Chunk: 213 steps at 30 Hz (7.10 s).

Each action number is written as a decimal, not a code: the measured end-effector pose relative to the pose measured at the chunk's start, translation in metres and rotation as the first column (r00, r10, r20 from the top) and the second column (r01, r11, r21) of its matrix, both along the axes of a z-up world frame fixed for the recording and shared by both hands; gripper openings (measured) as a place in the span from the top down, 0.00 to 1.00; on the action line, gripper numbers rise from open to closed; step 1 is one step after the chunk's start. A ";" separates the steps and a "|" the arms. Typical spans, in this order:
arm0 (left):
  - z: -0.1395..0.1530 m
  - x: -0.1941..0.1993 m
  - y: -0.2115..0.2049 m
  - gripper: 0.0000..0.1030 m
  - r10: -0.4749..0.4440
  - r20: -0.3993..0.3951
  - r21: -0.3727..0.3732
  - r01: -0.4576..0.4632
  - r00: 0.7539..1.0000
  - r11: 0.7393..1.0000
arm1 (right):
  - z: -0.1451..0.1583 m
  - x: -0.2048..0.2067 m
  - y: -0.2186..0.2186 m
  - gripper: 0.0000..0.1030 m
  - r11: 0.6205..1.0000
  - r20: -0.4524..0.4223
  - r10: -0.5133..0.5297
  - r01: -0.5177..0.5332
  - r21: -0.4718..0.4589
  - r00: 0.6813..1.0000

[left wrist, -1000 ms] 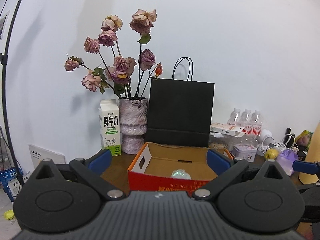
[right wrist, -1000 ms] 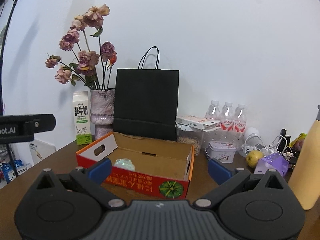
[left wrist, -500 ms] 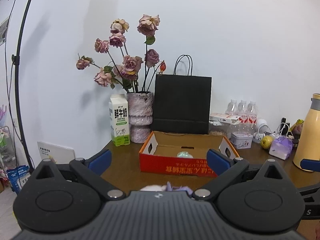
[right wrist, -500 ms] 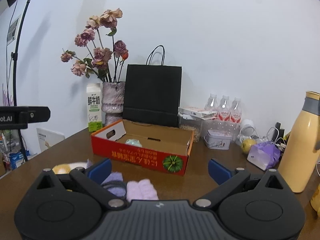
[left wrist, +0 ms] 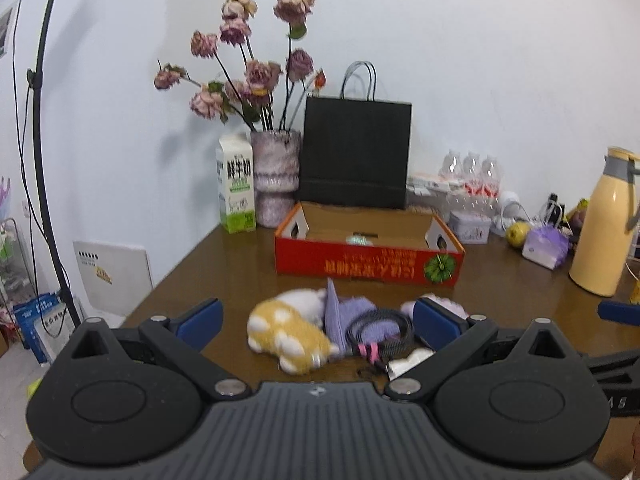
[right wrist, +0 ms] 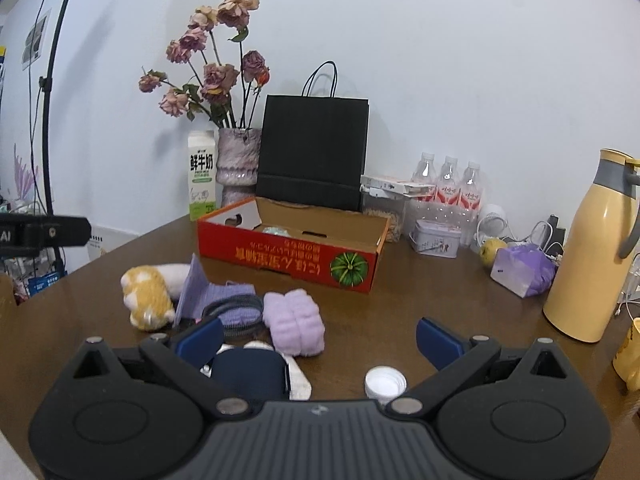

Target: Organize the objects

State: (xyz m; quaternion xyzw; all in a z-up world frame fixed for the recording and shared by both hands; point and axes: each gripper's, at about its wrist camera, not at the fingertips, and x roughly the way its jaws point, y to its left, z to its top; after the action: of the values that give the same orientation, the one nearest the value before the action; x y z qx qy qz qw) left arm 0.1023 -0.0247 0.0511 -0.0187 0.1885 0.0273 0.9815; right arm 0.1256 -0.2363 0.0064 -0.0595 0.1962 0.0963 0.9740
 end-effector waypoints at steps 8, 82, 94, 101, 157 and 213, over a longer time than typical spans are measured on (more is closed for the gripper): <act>-0.021 -0.010 -0.004 0.00 -0.027 -0.111 0.000 0.027 0.993 1.000 | -0.008 -0.021 -0.010 0.00 1.000 -0.020 0.012 -0.013 -0.025 1.000; -0.105 0.025 0.055 0.62 -0.029 -0.120 -0.068 0.021 0.992 0.997 | -0.094 0.058 0.045 0.00 0.997 -0.295 0.077 -0.075 0.020 0.952; -0.108 0.032 0.062 0.62 -0.046 -0.128 -0.092 0.035 0.991 0.995 | -0.093 0.064 0.046 0.18 0.997 -0.266 0.072 -0.065 0.038 0.961; -0.107 0.028 0.065 0.62 -0.041 -0.128 -0.103 0.027 0.991 0.994 | -0.092 0.062 0.045 0.34 0.998 -0.245 0.062 -0.054 0.039 0.968; -0.024 0.102 0.008 0.62 -0.084 0.047 -0.092 0.088 0.995 0.992 | -0.009 0.090 0.045 0.40 0.994 0.058 0.022 -0.028 0.105 0.998; -0.006 0.332 -0.004 0.62 0.098 0.041 -0.157 -0.090 0.994 0.984 | 0.014 0.318 0.065 0.40 0.993 0.097 -0.041 0.030 0.114 0.994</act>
State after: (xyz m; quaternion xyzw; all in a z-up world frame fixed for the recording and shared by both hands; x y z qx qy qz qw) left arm 0.4345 -0.0291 0.0446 -0.1043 0.1650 0.0586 0.9790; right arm 0.4440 -0.1711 0.0199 -0.0060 0.1427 0.0867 0.9859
